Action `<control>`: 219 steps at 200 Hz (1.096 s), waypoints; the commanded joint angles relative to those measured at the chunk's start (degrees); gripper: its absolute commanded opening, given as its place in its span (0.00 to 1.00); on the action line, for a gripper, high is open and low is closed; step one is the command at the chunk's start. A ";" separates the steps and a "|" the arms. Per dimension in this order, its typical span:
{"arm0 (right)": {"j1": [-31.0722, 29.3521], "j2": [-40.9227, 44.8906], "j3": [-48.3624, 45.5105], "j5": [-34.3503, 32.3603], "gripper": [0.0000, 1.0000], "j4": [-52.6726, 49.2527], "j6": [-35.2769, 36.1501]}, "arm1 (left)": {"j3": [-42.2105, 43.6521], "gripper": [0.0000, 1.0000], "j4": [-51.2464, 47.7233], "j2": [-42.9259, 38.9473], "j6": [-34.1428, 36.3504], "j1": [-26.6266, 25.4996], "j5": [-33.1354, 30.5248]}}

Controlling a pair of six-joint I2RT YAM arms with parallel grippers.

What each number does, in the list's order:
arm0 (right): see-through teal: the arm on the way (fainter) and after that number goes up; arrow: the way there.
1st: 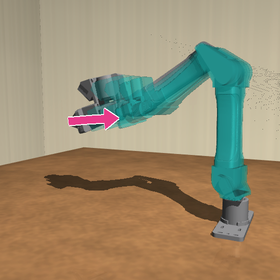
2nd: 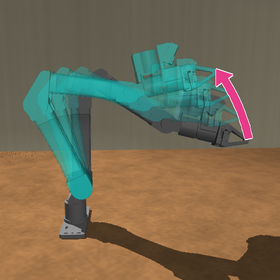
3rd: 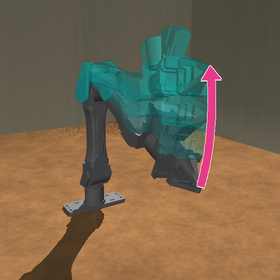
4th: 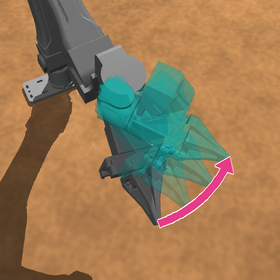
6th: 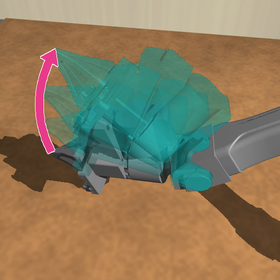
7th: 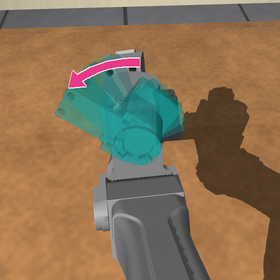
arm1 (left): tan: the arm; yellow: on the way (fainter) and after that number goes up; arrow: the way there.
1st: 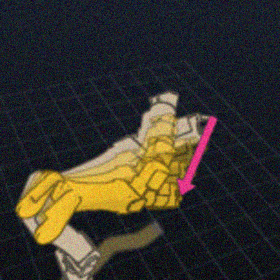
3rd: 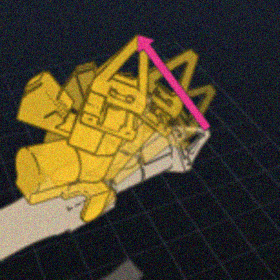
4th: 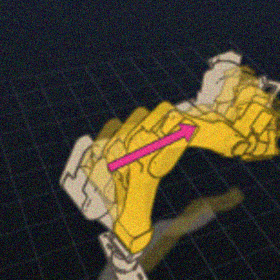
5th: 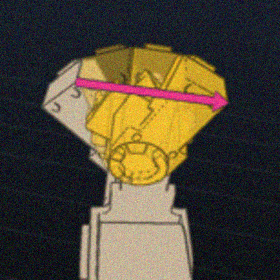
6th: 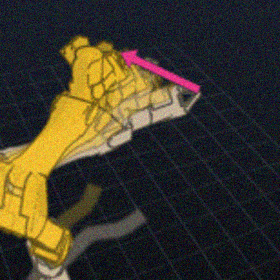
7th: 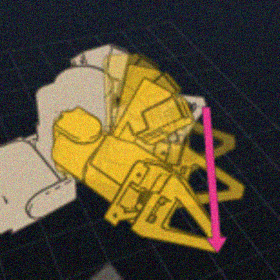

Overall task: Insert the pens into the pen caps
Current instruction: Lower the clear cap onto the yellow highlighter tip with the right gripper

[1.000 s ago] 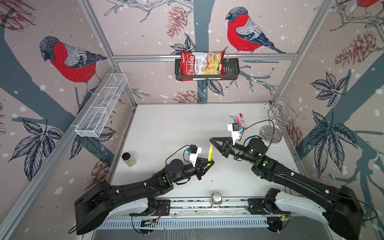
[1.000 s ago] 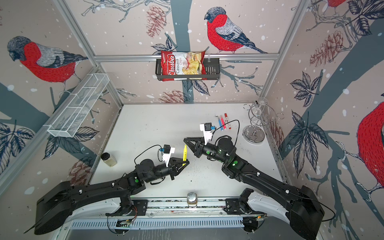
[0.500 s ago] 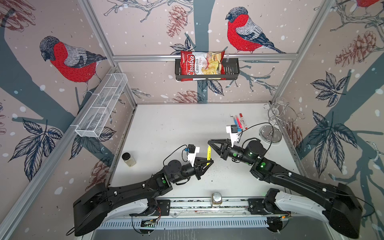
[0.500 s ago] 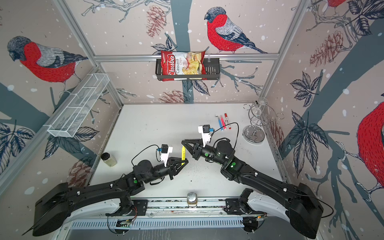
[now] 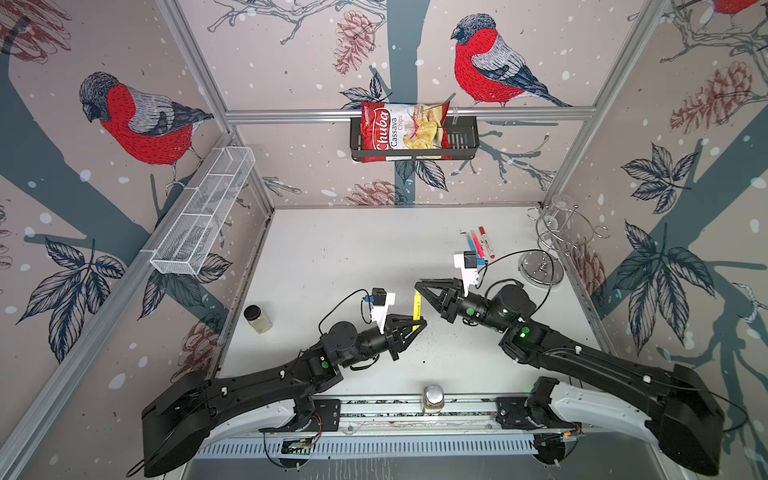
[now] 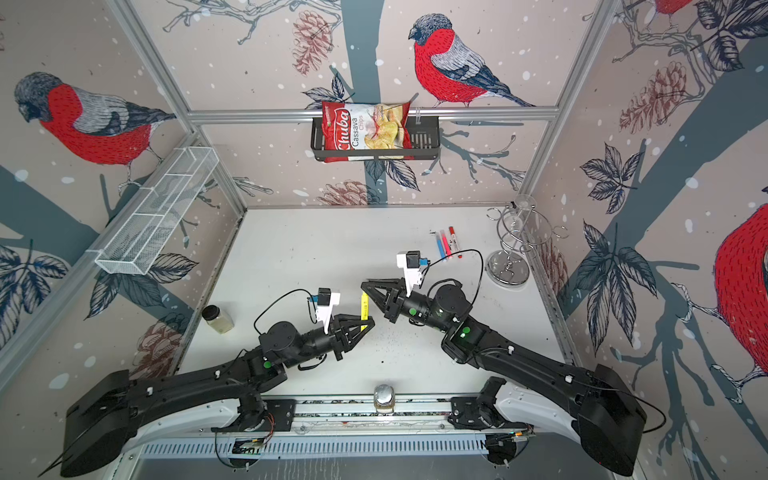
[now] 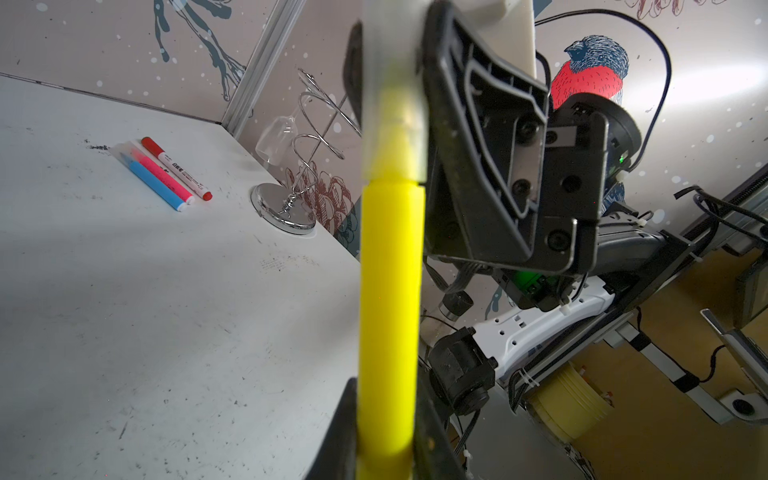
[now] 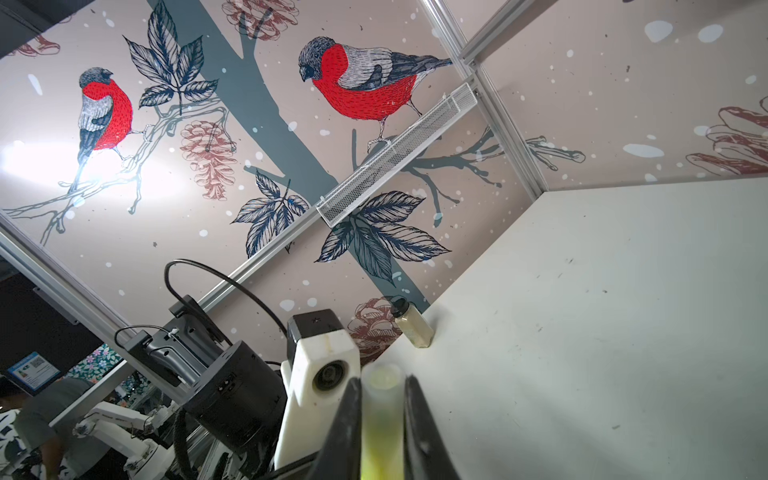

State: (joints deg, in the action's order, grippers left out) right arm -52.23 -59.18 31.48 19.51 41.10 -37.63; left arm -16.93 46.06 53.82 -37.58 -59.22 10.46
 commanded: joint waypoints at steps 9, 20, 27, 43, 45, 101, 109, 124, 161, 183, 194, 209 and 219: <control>-0.59 -0.99 -0.15 3.16 0.04 -2.54 0.18 | -1.53 0.00 7.37 -1.33 1.50 0.07 -1.76; -0.82 -1.28 -0.11 3.25 0.03 -2.58 0.18 | -1.80 0.00 7.21 -1.59 1.62 0.07 -1.76; -0.92 -1.40 -0.19 3.26 0.03 -2.47 0.18 | -1.94 0.00 6.96 -1.70 1.79 0.07 -1.76; -1.15 -1.58 -0.20 3.26 0.02 -2.57 0.21 | -2.36 0.00 6.41 -1.88 2.03 0.07 -1.76; -1.19 -1.61 -0.24 3.26 0.02 -2.58 0.23 | -2.42 0.00 6.34 -1.94 2.06 0.07 -1.78; -1.92 -2.24 -0.50 3.28 0.00 -2.36 0.12 | -3.25 0.00 4.33 -3.17 2.59 0.16 -3.06; -2.12 -2.38 -0.68 3.32 0.00 -1.94 0.01 | -3.44 0.00 3.76 -3.41 2.68 0.16 -3.31; -2.43 -2.67 -0.98 3.39 0.00 -1.13 -0.26 | -3.96 0.00 2.06 -3.84 2.82 0.33 -3.77; -3.14 -3.42 -0.90 3.43 0.00 -1.25 -0.17 | -4.18 0.00 1.04 -5.50 2.79 1.25 -4.17; -3.32 -3.33 -0.90 3.43 0.00 -1.48 0.00 | -3.65 0.00 1.21 -6.90 2.16 2.16 -4.48; -3.32 -3.36 -0.99 3.43 0.00 -1.46 0.08 | -3.27 0.00 1.59 -7.53 1.53 2.91 -4.27; -3.39 -3.53 -1.07 3.43 0.00 -1.47 0.06 | -2.57 0.00 2.50 -8.18 0.54 4.12 -3.25; -3.42 -3.64 -1.16 3.52 0.00 -1.49 0.09 | -2.22 0.00 2.95 -8.54 0.02 4.72 -2.61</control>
State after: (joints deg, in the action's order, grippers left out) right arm -55.09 -62.30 31.09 16.86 48.27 -37.52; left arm -19.16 35.29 46.54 -35.75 -56.29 12.71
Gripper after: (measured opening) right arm 0.165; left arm 0.184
